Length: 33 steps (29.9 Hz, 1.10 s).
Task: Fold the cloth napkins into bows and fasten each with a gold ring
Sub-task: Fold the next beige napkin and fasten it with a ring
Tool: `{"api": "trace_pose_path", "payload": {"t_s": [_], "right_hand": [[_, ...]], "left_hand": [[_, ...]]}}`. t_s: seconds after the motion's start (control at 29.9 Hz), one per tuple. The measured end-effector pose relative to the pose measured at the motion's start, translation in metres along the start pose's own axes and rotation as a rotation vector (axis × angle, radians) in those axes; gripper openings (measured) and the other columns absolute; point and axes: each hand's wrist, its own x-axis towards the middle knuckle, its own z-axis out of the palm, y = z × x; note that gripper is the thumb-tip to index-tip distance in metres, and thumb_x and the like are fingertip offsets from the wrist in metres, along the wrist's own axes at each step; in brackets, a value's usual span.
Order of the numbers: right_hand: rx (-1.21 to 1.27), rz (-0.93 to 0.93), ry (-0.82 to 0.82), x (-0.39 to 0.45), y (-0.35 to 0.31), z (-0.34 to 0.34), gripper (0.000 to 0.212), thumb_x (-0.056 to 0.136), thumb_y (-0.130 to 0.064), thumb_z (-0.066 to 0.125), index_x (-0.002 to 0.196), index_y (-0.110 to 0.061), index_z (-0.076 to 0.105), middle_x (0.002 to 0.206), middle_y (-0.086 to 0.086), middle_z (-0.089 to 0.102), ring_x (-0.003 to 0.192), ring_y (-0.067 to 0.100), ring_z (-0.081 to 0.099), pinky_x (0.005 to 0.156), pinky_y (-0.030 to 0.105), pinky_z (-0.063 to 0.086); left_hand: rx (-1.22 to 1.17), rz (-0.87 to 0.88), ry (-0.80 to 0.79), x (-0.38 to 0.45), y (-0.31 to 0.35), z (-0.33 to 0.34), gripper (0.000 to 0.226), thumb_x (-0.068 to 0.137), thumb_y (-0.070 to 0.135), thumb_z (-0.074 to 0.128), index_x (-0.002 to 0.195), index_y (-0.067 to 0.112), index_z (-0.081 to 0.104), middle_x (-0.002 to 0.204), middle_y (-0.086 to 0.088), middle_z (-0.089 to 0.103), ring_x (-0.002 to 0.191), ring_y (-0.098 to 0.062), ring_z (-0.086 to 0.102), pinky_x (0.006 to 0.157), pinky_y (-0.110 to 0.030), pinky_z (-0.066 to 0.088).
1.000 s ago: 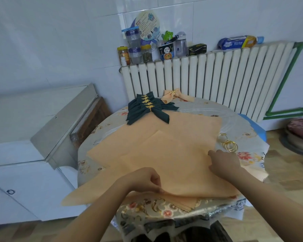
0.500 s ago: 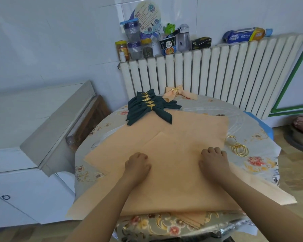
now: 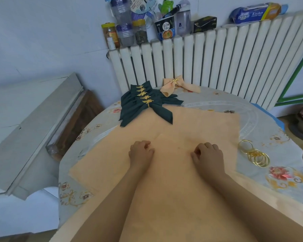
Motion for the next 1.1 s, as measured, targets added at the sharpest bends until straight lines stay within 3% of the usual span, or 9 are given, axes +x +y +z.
{"api": "trace_pose_path", "payload": {"t_s": [0.2, 0.37, 0.43, 0.5, 0.6, 0.77, 0.87, 1.0, 1.1], "right_hand": [[0.011, -0.009, 0.060, 0.006, -0.001, 0.007, 0.015, 0.091, -0.031, 0.050, 0.090, -0.018, 0.057, 0.096, 0.002, 0.059, 0.092, 0.023, 0.047, 0.076, 0.031, 0.032], [-0.076, -0.009, -0.008, 0.013, -0.008, 0.008, 0.025, 0.092, -0.025, 0.044, 0.115, -0.022, 0.055, 0.115, 0.001, 0.056, 0.107, 0.024, 0.046, 0.084, 0.031, 0.033], [-0.047, -0.033, -0.053, 0.020, -0.017, 0.010, 0.032, 0.092, -0.020, 0.043, 0.122, -0.023, 0.052, 0.123, -0.001, 0.053, 0.115, 0.023, 0.043, 0.089, 0.030, 0.030], [0.055, -0.055, -0.088, 0.030, -0.027, 0.017, 0.036, 0.091, -0.017, 0.044, 0.125, -0.023, 0.052, 0.127, -0.001, 0.052, 0.117, 0.022, 0.042, 0.093, 0.030, 0.029], [0.274, -0.049, -0.146, 0.047, -0.039, 0.028, 0.040, 0.089, -0.017, 0.050, 0.128, -0.025, 0.053, 0.126, -0.003, 0.056, 0.114, 0.021, 0.043, 0.095, 0.030, 0.032], [0.572, -0.005, -0.160, 0.058, -0.048, 0.029, 0.018, 0.088, -0.025, 0.062, 0.104, -0.025, 0.071, 0.098, -0.007, 0.067, 0.092, 0.009, 0.058, 0.082, 0.019, 0.037], [0.570, 0.037, -0.140, 0.057, -0.049, 0.029, 0.014, 0.085, -0.029, 0.066, 0.092, -0.020, 0.073, 0.082, -0.009, 0.064, 0.081, 0.008, 0.057, 0.070, 0.017, 0.033], [0.590, 0.122, -0.203, 0.068, -0.051, 0.028, 0.013, 0.082, -0.032, 0.069, 0.088, -0.021, 0.073, 0.084, -0.006, 0.067, 0.085, 0.010, 0.058, 0.075, 0.023, 0.039], [0.573, 0.140, -0.222, 0.069, -0.050, 0.030, 0.011, 0.081, -0.034, 0.070, 0.085, -0.024, 0.072, 0.086, -0.005, 0.069, 0.086, 0.011, 0.060, 0.075, 0.024, 0.042]], "left_hand": [[0.022, -0.031, -0.032, 0.025, 0.008, 0.006, 0.038, 0.083, 0.034, 0.066, 0.119, 0.024, 0.061, 0.118, 0.001, 0.056, 0.112, -0.020, 0.051, 0.098, -0.033, 0.038], [0.030, -0.129, -0.287, 0.050, 0.021, 0.000, 0.037, 0.079, 0.028, 0.070, 0.114, 0.022, 0.058, 0.111, 0.003, 0.055, 0.112, -0.021, 0.051, 0.101, -0.036, 0.038], [-0.016, -0.125, -0.338, 0.056, 0.022, -0.003, 0.019, 0.074, 0.022, 0.073, 0.088, 0.023, 0.060, 0.096, 0.002, 0.056, 0.098, -0.023, 0.053, 0.091, -0.034, 0.043], [-0.075, -0.080, -0.346, 0.057, 0.021, -0.001, 0.026, 0.072, 0.019, 0.071, 0.063, 0.022, 0.047, 0.070, 0.005, 0.048, 0.075, -0.020, 0.048, 0.070, -0.029, 0.039], [-0.203, 0.034, -0.315, 0.049, 0.015, 0.000, 0.035, 0.078, 0.019, 0.067, 0.054, 0.021, 0.041, 0.054, 0.011, 0.036, 0.059, -0.012, 0.037, 0.059, -0.027, 0.029], [-0.465, 0.069, -0.267, 0.036, 0.006, -0.007, 0.014, 0.088, 0.016, 0.063, 0.078, 0.021, 0.072, 0.072, 0.012, 0.065, 0.069, 0.005, 0.056, 0.059, -0.005, 0.040], [-0.506, 0.030, -0.190, 0.036, 0.000, -0.002, 0.009, 0.085, 0.013, 0.066, 0.086, 0.019, 0.073, 0.082, 0.009, 0.070, 0.077, 0.001, 0.061, 0.065, -0.009, 0.044], [-0.446, 0.005, -0.175, 0.047, -0.001, 0.000, 0.013, 0.082, 0.016, 0.070, 0.095, 0.014, 0.074, 0.090, 0.006, 0.070, 0.084, -0.002, 0.061, 0.069, -0.011, 0.042], [-0.452, -0.002, -0.194, 0.048, -0.002, 0.000, 0.008, 0.082, 0.015, 0.070, 0.088, 0.020, 0.074, 0.087, 0.009, 0.070, 0.084, -0.002, 0.062, 0.069, -0.011, 0.042]]}}
